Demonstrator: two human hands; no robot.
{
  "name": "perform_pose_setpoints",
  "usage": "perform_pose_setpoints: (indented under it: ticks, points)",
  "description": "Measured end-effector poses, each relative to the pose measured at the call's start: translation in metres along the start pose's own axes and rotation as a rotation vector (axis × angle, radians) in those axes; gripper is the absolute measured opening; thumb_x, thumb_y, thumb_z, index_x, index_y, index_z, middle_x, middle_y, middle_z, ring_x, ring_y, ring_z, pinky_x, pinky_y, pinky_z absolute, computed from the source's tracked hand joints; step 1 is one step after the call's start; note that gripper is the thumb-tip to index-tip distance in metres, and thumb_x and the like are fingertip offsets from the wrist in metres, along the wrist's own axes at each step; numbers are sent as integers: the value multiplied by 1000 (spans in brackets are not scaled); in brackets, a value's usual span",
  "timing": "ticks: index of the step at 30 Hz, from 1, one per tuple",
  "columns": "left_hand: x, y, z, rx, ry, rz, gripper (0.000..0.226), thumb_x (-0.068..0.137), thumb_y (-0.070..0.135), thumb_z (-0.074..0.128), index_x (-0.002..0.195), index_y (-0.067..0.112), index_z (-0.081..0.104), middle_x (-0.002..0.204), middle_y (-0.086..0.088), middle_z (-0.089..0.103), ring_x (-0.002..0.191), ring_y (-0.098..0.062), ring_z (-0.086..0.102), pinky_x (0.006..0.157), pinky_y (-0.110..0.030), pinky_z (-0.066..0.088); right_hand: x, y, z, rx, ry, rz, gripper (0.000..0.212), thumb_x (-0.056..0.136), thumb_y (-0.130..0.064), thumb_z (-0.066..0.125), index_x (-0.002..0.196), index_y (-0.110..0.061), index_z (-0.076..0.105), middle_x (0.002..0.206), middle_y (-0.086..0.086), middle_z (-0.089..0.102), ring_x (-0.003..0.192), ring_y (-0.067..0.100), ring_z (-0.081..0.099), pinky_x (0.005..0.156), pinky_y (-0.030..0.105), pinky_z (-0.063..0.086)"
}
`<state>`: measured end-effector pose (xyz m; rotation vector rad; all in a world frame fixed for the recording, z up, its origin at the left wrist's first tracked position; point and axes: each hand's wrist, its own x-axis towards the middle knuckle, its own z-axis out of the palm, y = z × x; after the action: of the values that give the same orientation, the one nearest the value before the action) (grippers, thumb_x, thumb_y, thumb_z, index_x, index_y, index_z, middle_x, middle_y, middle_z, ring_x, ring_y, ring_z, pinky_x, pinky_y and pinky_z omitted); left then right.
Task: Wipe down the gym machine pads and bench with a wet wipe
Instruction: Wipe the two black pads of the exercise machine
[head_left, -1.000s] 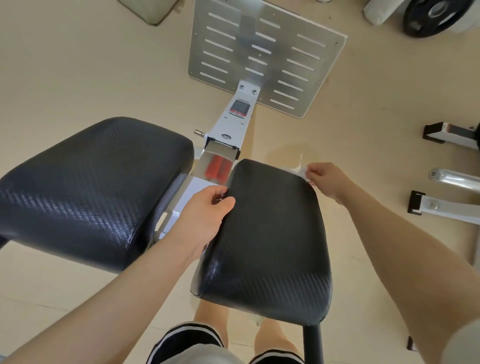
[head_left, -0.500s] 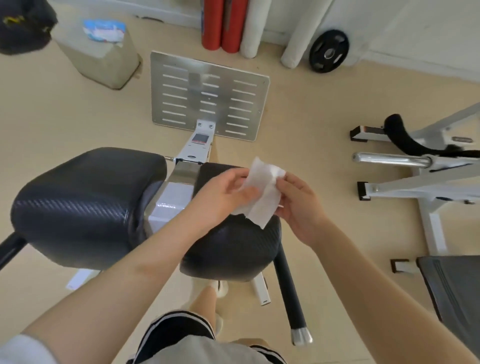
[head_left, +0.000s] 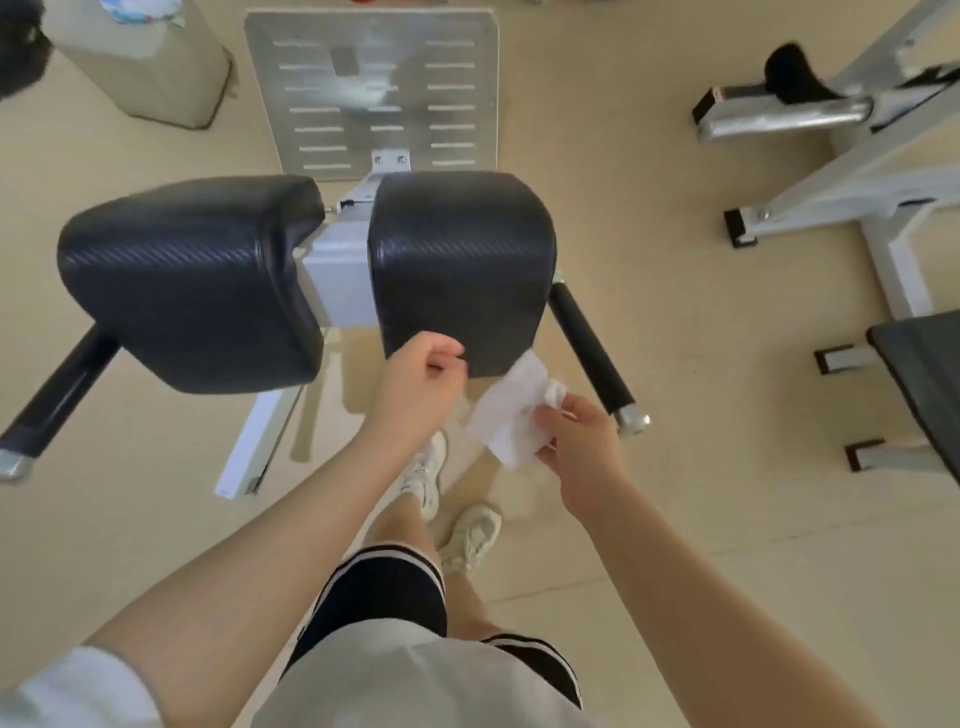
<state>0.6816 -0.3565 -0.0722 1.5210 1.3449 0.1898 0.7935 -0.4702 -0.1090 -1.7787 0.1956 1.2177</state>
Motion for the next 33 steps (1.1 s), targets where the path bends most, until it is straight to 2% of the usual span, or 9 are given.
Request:
perform_pose_setpoints:
  ticks: [4,8,12,14,18,22,25,28,33]
  points:
    - [-1,-36,-16,-32,117,-141,23,93,14,45,114,16,53,113,2,56,89,-10,52,68,-18,40,25,35,2,327,153,292,20,92,-4,51,112,-7,54,100,10,63,94,25,62,80,34,52]
    - [25,-60,-17,-80,40,-194,47,95,12,38,139,28,36,137,12,42,123,-13,43,100,-36,40,73,52,34,549,218,339,19,93,-5,49,111,-9,55,86,5,61,80,16,61,78,29,52]
    - [44,-74,-20,-212,-75,-129,50,97,12,33,138,41,35,131,25,43,118,4,36,97,-21,28,105,57,67,714,68,267,17,96,-5,39,97,-8,56,73,2,64,75,14,59,75,23,51]
    - [51,-83,-23,-263,-126,-91,51,97,10,32,137,41,37,136,24,44,123,4,38,99,-18,29,111,54,78,788,60,228,23,99,-6,35,89,-10,56,65,1,65,73,13,58,87,24,48]
    - [59,-97,-32,-274,-177,-67,55,95,3,32,141,35,33,130,26,41,122,7,37,95,-13,28,101,57,105,858,61,207,27,98,-1,33,86,-8,55,75,3,64,75,13,59,96,29,44]
    - [67,-103,-43,-270,-251,-67,61,89,-6,32,141,25,36,135,19,43,125,5,37,84,5,33,91,69,148,897,-31,237,23,97,2,32,107,2,53,91,9,60,88,17,60,88,30,48]
    - [71,-103,-54,-262,-285,-59,57,88,-6,34,139,19,41,134,12,50,121,4,44,84,7,33,76,75,173,758,-143,289,20,97,1,33,109,-1,49,106,13,56,107,23,59,80,26,54]
    - [72,-95,-64,-303,-213,-85,50,93,-2,39,139,15,38,123,14,51,100,9,55,68,6,36,49,60,186,554,-326,178,24,97,2,34,107,-1,55,97,9,65,89,15,64,80,25,54]
    - [65,-77,-98,-442,-147,-15,43,93,-4,36,133,10,42,133,-3,51,113,-1,48,88,-3,38,9,3,170,-217,-68,-443,26,88,-5,52,70,-20,62,61,-8,53,62,5,46,65,24,43]
